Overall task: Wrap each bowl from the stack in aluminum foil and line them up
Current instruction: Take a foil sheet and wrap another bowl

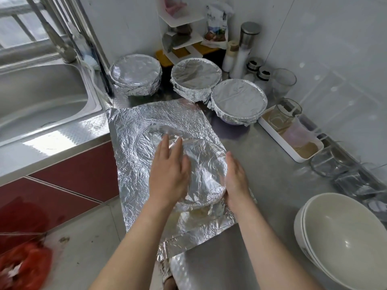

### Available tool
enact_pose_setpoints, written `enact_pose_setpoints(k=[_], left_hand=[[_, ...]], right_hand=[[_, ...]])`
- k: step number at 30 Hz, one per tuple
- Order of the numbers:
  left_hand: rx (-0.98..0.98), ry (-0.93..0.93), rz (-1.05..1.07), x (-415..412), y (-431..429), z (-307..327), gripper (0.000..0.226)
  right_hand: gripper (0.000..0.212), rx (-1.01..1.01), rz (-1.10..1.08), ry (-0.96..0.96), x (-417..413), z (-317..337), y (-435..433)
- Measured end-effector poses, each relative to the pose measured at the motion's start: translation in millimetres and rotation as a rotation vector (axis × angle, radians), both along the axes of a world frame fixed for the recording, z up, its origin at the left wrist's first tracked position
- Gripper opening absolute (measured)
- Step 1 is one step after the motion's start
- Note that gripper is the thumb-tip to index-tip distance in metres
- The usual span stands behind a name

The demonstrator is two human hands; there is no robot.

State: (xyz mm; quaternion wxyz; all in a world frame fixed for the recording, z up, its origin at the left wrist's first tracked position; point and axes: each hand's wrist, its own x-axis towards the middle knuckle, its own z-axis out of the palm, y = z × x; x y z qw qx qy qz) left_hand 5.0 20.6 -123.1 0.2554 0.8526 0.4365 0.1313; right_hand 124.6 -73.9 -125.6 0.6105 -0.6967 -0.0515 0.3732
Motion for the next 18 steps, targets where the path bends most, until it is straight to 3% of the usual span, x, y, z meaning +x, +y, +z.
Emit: enact_pose_setpoints(k=[10, 14, 18], left_hand=[[0.019, -0.017, -0.027, 4, 0, -9, 0.051], [0.015, -0.039, -0.023, 1, 4, -9, 0.051], [-0.059, -0.1, -0.011, -5, 5, -10, 0.05]], right_hand=[[0.047, -0.005, -0.061, 0.058, 2, -9, 0], [0.043, -0.082, 0.03, -0.199, 16, 5, 7], [0.046, -0.131, 0.128, -0.262, 21, 11, 19]])
